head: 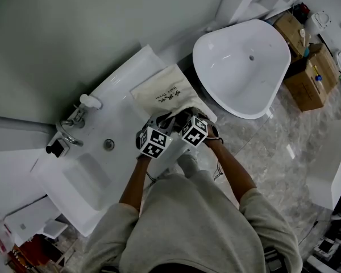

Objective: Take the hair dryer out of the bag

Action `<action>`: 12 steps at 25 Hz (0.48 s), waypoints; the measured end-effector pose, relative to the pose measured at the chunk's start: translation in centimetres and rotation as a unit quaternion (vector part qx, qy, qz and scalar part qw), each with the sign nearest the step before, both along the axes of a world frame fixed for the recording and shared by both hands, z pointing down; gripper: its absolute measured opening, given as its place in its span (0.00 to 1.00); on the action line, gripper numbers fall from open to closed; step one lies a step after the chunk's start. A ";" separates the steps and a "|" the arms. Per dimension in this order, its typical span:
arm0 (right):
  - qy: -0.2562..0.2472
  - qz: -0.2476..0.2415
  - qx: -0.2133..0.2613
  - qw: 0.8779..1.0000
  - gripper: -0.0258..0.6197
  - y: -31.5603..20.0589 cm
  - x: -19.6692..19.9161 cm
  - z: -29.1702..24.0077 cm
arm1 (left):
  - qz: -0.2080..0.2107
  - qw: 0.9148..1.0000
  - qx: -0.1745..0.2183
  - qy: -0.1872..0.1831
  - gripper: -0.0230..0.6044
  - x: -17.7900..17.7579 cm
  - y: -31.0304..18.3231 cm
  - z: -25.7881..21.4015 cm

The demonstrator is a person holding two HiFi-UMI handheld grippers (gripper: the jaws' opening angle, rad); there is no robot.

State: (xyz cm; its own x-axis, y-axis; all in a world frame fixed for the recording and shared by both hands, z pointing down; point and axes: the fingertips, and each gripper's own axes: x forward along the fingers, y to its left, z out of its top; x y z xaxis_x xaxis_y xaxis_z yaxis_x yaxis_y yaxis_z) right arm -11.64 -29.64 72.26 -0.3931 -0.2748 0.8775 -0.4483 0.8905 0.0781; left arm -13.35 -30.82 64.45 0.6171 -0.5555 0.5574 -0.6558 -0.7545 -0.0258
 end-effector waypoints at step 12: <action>0.049 0.033 -0.068 0.996 0.60 -1.3 0.4 3.6 | -0.002 1.000 -0.007 0.006 0.10 0.0 -0.2 0.2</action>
